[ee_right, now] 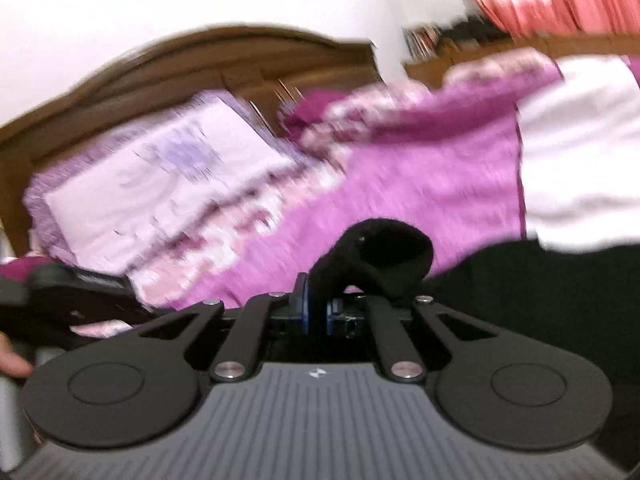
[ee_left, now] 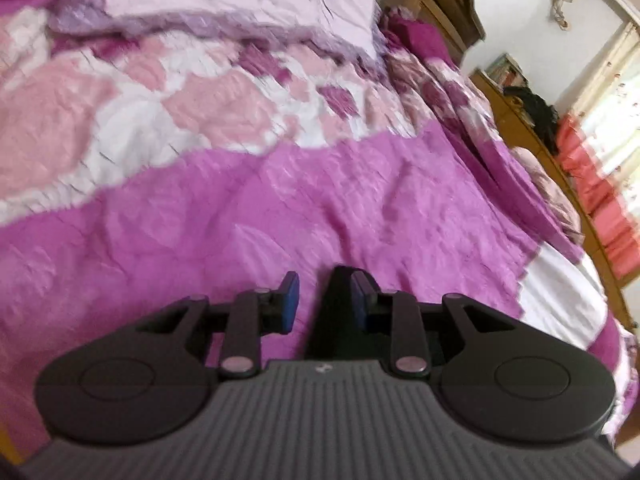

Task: Fold small clothes
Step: 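Open the left tool while the right tool grasps the other sleeve cuff and lifts it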

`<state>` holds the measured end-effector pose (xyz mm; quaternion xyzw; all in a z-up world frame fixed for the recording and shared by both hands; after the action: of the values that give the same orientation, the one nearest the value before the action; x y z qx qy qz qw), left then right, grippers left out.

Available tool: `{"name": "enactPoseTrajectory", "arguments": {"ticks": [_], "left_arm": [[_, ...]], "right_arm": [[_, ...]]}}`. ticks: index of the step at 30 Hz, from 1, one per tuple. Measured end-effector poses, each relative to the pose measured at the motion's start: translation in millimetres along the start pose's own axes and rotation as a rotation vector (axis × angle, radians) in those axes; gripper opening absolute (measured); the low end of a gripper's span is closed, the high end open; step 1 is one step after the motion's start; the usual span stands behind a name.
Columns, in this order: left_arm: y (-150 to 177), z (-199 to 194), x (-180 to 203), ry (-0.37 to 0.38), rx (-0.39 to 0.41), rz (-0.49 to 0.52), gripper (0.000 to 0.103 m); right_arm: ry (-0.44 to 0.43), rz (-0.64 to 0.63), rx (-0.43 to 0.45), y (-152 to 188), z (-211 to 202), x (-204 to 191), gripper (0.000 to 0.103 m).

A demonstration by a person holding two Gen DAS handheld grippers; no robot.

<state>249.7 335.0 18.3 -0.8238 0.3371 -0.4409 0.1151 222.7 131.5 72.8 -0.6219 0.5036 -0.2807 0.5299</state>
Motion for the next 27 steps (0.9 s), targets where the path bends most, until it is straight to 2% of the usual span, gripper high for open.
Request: {"name": "enactPoseTrajectory", "arguments": {"ticks": [3,7,9,10,12,15,17,19,21,22,23,27], "left_arm": [[16,10,22,0.085,-0.076,0.020,0.030],[42,22,48,0.084,-0.126,0.124,0.029],[57,30,60,0.093,-0.161,0.140,0.027],[65,33,66,0.107,-0.176,0.143,0.022],[78,36,77,0.120,-0.191,0.166,0.020],[96,38,93,0.129,-0.184,0.225,0.020],[102,35,101,0.142,-0.163,0.227,0.020],[96,27,106,0.147,-0.073,0.217,0.020],[89,21,109,0.097,0.033,0.265,0.020],[87,22,109,0.069,0.057,0.285,0.020],[87,25,108,0.053,0.057,0.289,0.020],[101,45,100,0.065,-0.072,0.222,0.020]], "right_arm": [[0.022,0.019,0.070,-22,-23,11,0.007],[0.078,-0.005,0.119,-39,-59,42,0.007],[0.128,-0.058,0.116,-38,-76,59,0.007],[0.148,-0.074,0.106,-37,-83,67,0.007],[0.182,-0.095,0.085,-32,-98,88,0.007],[0.232,-0.105,0.053,-22,-118,118,0.007],[0.264,-0.109,0.040,-14,-133,137,0.007],[0.285,-0.111,0.045,-6,-151,149,0.007],[0.305,-0.113,0.057,-3,-169,160,0.007],[0.317,-0.109,0.064,-3,-179,166,0.007],[0.324,-0.105,0.069,-2,-186,171,0.007],[0.345,-0.110,0.072,-1,-207,184,0.007]]}}
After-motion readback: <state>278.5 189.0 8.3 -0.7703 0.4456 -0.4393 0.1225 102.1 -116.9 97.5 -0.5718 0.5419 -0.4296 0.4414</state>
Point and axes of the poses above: each gripper's, at about its wrist camera, not at the fingertips, and z roughly the way its jaws point, x to its right, y to its underside, the point moved 8 cm from there along z, roughly the way its jaws point, and after that the axes turned 6 degrees about -z, right-handed, at the moved point
